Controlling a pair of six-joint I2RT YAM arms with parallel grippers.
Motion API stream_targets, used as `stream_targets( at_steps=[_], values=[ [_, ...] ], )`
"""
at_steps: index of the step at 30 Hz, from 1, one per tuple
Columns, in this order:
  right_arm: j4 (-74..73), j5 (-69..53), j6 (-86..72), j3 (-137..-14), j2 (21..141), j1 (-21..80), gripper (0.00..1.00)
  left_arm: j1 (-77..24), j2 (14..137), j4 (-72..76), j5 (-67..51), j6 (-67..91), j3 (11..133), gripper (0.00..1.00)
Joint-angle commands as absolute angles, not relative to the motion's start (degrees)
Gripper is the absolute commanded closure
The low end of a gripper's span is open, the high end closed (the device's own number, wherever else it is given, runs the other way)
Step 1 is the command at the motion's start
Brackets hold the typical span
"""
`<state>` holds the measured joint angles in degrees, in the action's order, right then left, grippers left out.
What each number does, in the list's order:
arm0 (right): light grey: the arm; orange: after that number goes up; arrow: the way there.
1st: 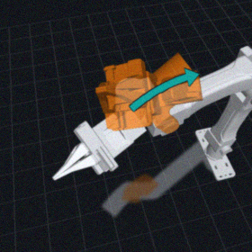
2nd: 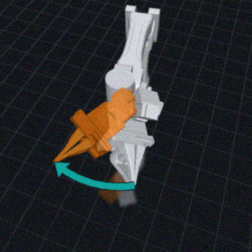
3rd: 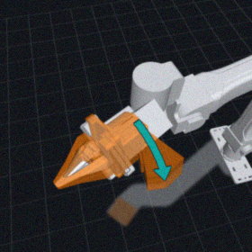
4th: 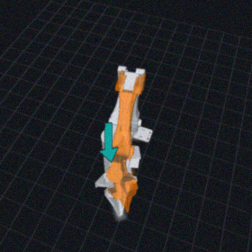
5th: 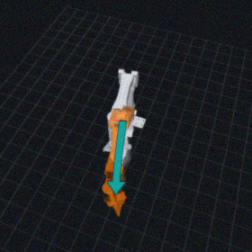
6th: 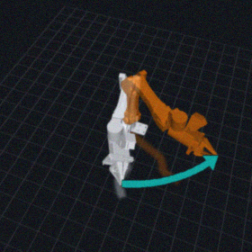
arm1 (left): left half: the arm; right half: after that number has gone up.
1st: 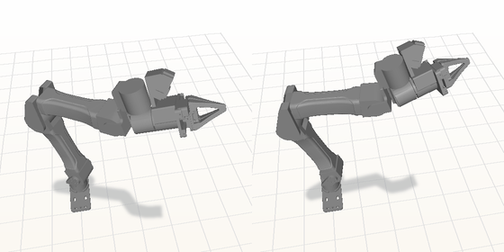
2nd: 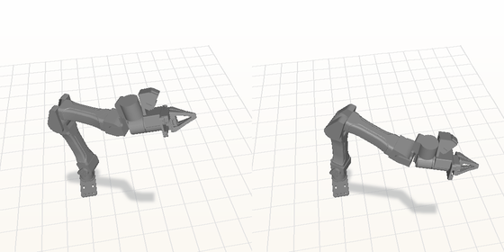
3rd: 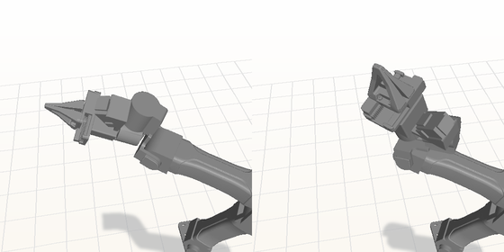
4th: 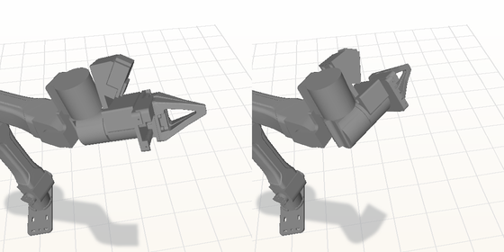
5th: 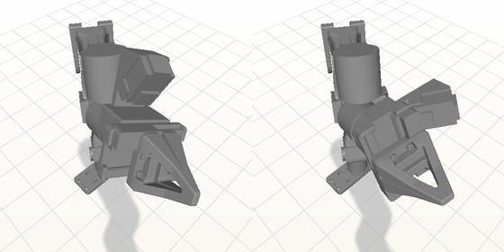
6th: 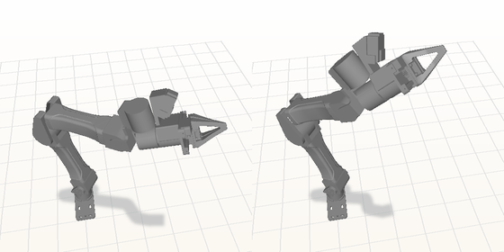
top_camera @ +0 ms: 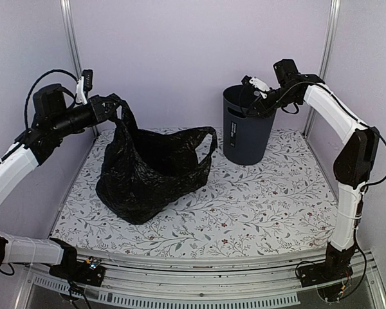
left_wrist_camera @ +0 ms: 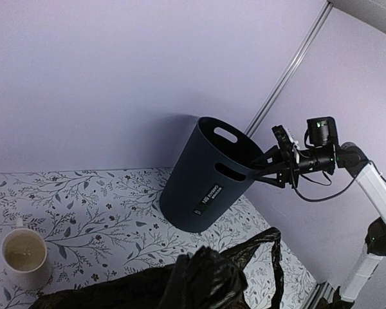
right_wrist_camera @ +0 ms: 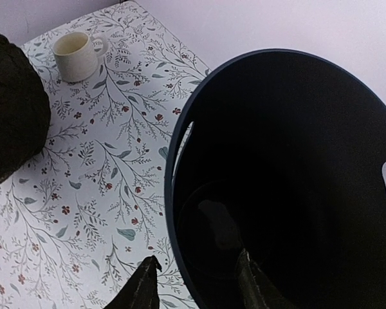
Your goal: Put the trash bags into the trash bin
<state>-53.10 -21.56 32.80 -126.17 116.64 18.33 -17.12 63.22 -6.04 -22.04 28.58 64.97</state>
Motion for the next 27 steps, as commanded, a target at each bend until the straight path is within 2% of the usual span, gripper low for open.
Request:
stream_targets(
  at_steps=[1,5,12,17,27],
  values=[
    [-56.64,-23.45,34.15,-128.18,117.24,19.06,0.63,-16.87,62.65,-3.68,-22.94,29.09,64.13,1.00],
    [-58.05,-24.75,34.93,-127.78,116.78,19.95,0.73,-16.87,62.91,-2.89,-22.94,29.22,63.73,1.00],
    [-60.29,-25.73,36.09,-127.57,115.72,21.93,0.80,-16.86,63.11,-2.09,-23.33,29.51,63.38,1.00],
    [-60.84,-26.48,36.38,-126.61,114.76,23.35,0.94,-16.83,63.15,-2.11,-22.55,29.20,63.06,1.00],
    [-60.90,-35.46,36.66,-122.97,107.04,26.57,0.97,-16.79,62.47,-4.91,-19.83,26.62,68.16,1.00]
  ],
)
